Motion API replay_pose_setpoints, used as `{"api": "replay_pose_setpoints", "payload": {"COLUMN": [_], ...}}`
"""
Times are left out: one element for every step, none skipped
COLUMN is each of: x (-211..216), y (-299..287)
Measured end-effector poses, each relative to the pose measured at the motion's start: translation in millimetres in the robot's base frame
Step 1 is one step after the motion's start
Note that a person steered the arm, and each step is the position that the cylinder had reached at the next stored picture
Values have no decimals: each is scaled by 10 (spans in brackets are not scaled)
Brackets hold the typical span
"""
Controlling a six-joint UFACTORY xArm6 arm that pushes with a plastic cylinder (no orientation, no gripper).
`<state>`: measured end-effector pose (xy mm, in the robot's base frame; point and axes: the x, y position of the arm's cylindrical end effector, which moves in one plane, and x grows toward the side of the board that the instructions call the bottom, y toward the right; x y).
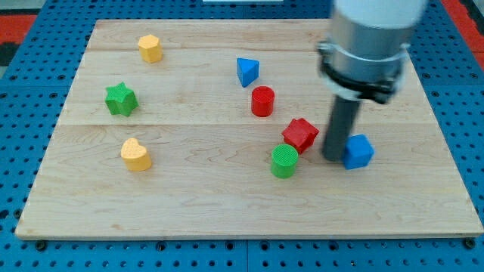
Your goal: Move the blue cube a bit to the bottom right of the board
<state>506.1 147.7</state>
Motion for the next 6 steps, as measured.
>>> {"api": "replay_pose_setpoints", "payload": {"x": [0,-11,-373,-553,-369,115], "y": [203,-283,-288,82,238,161]}}
